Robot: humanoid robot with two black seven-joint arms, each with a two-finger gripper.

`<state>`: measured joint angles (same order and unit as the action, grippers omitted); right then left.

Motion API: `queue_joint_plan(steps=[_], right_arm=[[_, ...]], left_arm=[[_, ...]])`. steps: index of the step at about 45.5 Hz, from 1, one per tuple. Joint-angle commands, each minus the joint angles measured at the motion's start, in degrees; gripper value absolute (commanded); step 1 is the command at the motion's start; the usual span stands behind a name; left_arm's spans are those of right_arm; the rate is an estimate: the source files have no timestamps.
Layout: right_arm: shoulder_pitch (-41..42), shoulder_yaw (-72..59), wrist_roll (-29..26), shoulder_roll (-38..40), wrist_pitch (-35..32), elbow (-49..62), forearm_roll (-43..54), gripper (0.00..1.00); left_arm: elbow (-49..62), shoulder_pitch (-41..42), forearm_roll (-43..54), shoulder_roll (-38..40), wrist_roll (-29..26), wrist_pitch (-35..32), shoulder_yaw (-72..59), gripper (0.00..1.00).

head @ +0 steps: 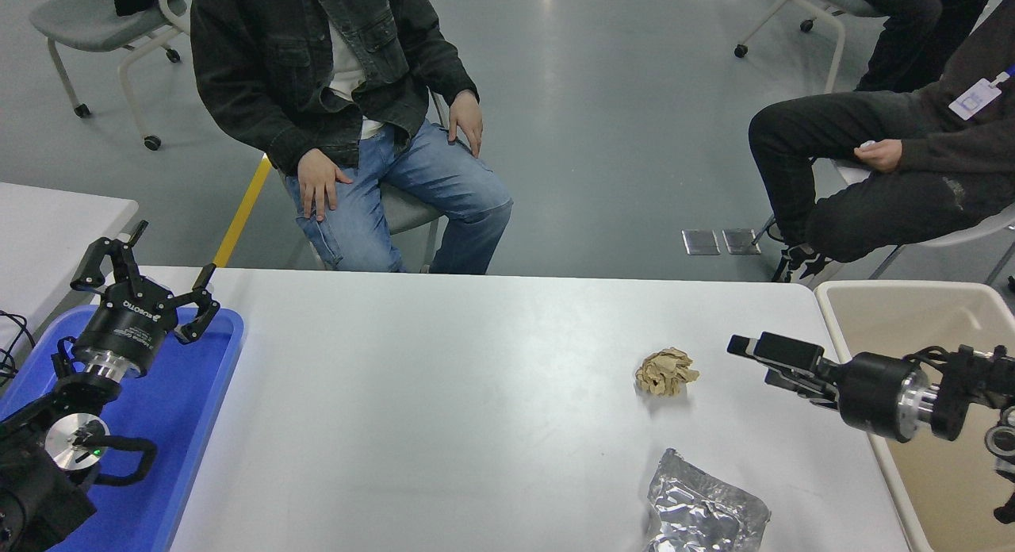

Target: Clean the table surface

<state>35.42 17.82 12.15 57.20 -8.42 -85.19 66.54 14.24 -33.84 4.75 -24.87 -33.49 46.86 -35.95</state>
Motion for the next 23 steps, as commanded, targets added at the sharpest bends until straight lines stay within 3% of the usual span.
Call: queue_joint_plan(steps=[1, 10, 23], right_arm=[[2.02, -5.86, -4.24, 3.01, -1.15, -6.04, 14.57, 1.0], [4.48, -9.82, -8.37, 3.45, -3.44, -6.48, 13.09, 1.0], [-0.26, -10.0, -15.13, 5.64, -5.99, -8.76, 4.4, 1.0]], left_arm=[[0.0, 0.0, 0.0, 0.0, 0.0, 0.07, 0.0, 1.0], [0.0, 0.0, 0.0, 0.0, 0.0, -0.01, 0.0, 1.0], [0.0, 0.0, 0.0, 0.0, 0.0, -0.01, 0.0, 1.0]])
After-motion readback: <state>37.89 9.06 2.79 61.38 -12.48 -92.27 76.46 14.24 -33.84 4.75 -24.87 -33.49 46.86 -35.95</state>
